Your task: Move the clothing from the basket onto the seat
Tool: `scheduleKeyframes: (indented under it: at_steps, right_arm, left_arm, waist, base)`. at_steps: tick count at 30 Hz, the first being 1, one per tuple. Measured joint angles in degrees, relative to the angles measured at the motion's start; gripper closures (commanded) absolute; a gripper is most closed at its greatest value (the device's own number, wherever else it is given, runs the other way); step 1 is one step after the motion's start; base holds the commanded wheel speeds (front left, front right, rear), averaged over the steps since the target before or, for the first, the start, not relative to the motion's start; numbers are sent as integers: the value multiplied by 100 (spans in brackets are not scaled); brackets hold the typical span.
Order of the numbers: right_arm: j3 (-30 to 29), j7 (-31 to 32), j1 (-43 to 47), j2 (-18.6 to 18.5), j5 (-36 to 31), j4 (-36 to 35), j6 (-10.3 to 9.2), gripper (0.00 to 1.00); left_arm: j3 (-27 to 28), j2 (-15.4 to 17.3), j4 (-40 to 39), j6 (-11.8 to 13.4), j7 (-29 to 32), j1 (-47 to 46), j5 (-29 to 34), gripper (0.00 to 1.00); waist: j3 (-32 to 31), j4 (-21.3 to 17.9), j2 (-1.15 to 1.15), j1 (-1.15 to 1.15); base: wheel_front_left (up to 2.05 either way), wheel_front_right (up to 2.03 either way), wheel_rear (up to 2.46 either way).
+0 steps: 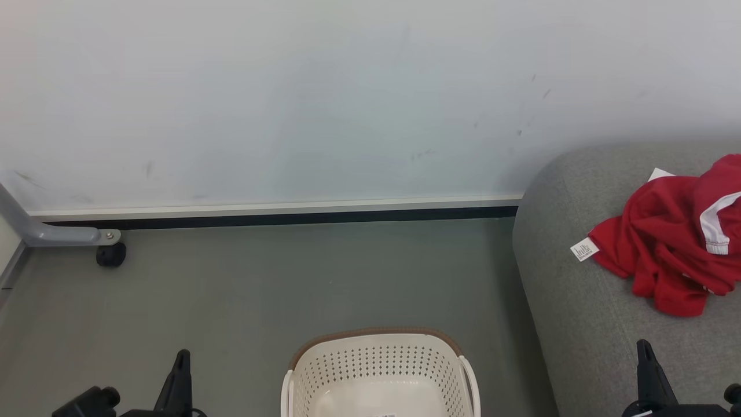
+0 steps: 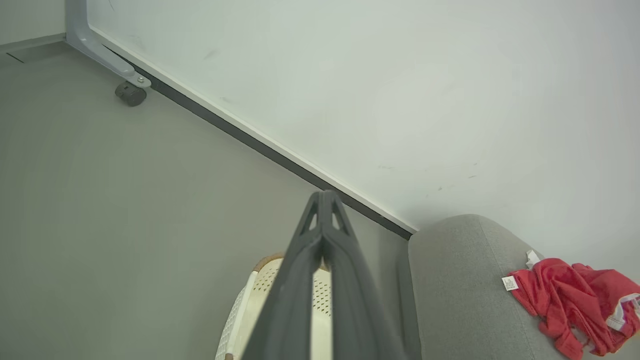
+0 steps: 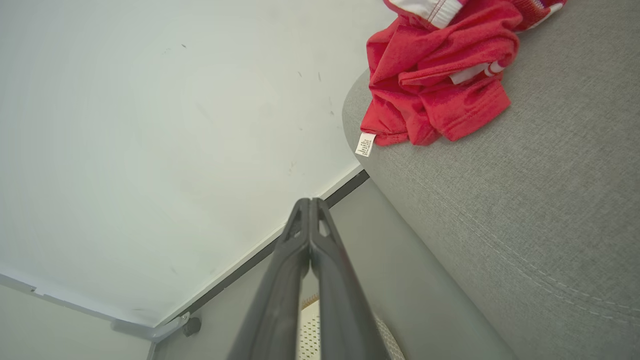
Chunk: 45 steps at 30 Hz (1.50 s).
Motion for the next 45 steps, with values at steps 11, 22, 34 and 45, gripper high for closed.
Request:
scheduleKeyframes:
  at_steps: [11, 22, 34, 45]
  right_arm:
    - [-163, 199, -168, 77, 747, 154, 145, 100]
    - [-324, 401, -296, 165, 1496, 324, 294, 100]
    - [-482, 601, -460, 246, 2238, 481, 422, 100]
    - [-642, 798, -641, 321, 2977, 637, 555, 100]
  left_arm:
    - [185, -90, 44, -126, 185, -96, -735, 100]
    - [365, -180, 93, -279, 382, -197, -1463, 100]
    - [546, -271, 157, -426, 579, -285, -2189, 100]
    - [728, -364, 207, -546, 744, -359, -2913, 100]
  waist:
    - [28, -39, 0, 0]
    - [56, -78, 0, 0]
    - [84, -117, 0, 0]
    - [112, -155, 0, 0]
  base:
    - [0, 0, 0]
    - [0, 0, 0]
    - [0, 0, 0]
    - [0, 0, 0]
